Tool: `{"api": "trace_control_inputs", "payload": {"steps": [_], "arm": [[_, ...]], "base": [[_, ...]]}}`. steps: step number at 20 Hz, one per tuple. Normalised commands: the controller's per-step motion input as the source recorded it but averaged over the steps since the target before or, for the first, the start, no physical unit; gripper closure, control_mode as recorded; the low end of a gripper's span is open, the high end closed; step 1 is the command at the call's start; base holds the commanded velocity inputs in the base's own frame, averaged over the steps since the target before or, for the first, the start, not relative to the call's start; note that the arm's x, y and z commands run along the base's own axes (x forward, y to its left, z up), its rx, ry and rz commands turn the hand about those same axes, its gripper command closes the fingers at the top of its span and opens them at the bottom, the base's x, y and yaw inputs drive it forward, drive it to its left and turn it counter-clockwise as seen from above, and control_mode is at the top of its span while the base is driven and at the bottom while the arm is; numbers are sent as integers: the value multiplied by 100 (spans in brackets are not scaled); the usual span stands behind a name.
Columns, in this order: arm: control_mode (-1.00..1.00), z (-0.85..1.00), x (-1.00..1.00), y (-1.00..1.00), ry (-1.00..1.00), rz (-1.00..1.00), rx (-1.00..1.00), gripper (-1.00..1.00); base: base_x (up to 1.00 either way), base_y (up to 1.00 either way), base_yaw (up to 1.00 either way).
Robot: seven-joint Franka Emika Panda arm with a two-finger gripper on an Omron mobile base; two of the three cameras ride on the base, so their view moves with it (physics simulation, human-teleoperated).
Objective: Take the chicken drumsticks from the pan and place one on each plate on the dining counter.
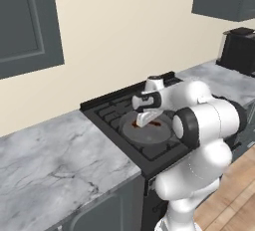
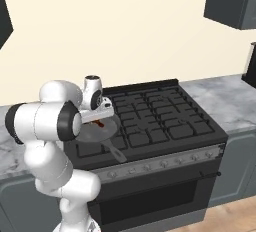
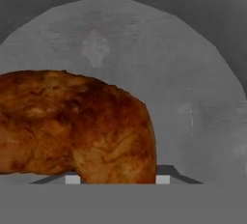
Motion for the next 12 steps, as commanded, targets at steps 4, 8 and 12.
{"api": "trace_control_inputs", "payload": {"steps": [4,8,12], "arm": [[-100,87,-63,-7,-5,1,12,100],[-100,48,-97,0,-18,-1,0,100],[-100,46,-90,0,-9,-6,0,100]], "base": [[0,0,0],[0,0,0],[0,0,0]]}}
